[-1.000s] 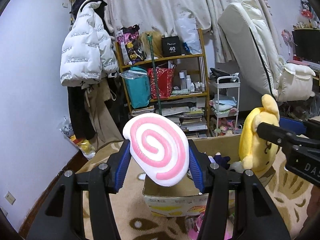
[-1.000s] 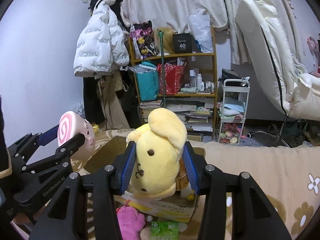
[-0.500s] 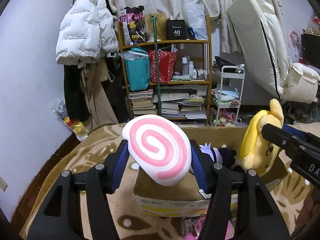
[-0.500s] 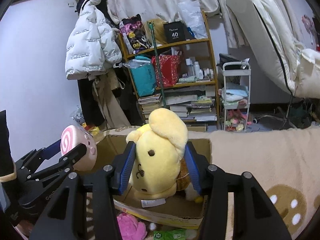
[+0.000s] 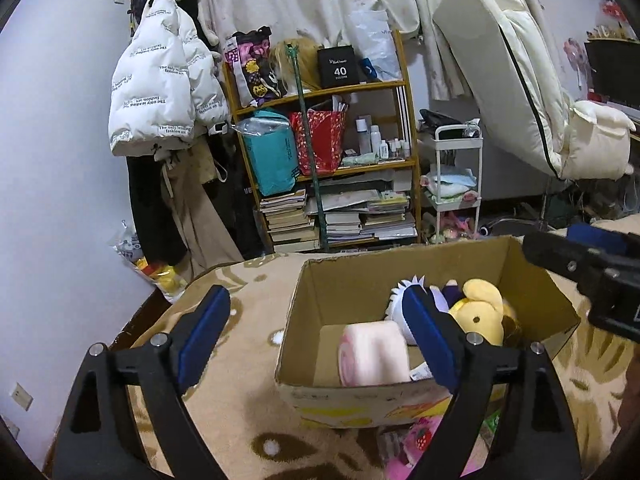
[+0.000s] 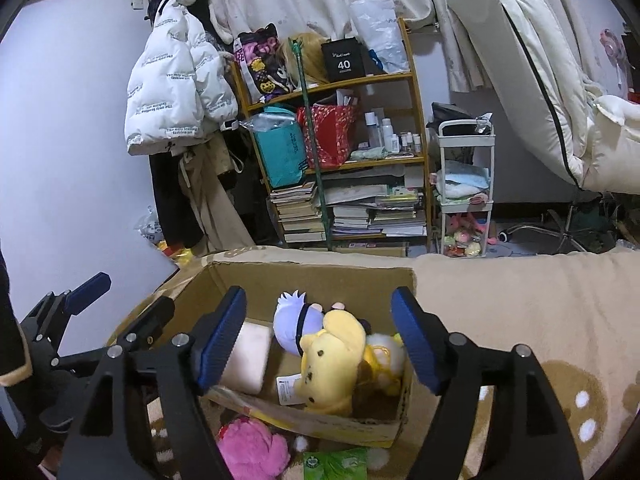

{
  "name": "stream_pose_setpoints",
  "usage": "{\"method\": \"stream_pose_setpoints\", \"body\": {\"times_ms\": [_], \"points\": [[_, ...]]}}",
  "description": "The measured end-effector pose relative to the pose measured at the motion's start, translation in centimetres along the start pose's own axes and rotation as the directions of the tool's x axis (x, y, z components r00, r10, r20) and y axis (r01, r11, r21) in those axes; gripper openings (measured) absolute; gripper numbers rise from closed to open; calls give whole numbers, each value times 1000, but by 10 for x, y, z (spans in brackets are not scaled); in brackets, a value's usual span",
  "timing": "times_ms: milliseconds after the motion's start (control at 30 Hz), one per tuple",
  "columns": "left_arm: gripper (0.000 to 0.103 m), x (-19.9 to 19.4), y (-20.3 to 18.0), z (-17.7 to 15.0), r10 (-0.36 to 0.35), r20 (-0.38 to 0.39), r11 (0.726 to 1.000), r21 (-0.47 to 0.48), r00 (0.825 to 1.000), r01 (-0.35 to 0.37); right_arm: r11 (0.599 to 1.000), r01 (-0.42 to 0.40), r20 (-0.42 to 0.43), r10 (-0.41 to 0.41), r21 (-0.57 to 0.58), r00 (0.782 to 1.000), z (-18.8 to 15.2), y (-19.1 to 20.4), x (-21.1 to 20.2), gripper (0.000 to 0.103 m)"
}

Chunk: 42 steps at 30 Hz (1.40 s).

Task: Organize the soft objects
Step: 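Open the left tool over the box while the right tool releases the yellow dog inside, then lower both tools toward the pink bear plush and green tissue pack beside the box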

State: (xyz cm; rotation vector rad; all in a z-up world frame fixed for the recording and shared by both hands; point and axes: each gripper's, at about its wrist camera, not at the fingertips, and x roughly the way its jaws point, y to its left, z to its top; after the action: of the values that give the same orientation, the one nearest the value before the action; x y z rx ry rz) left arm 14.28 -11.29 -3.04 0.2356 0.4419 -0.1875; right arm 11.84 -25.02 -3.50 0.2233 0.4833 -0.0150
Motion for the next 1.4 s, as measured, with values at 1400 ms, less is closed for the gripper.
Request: {"method": "stream_pose_setpoints", "body": {"times_ms": [1400], "points": [[95, -112, 19, -46, -70, -173, 997, -29, 982, 66, 994, 105, -88, -101, 41, 991, -43, -1, -100, 103]]}}
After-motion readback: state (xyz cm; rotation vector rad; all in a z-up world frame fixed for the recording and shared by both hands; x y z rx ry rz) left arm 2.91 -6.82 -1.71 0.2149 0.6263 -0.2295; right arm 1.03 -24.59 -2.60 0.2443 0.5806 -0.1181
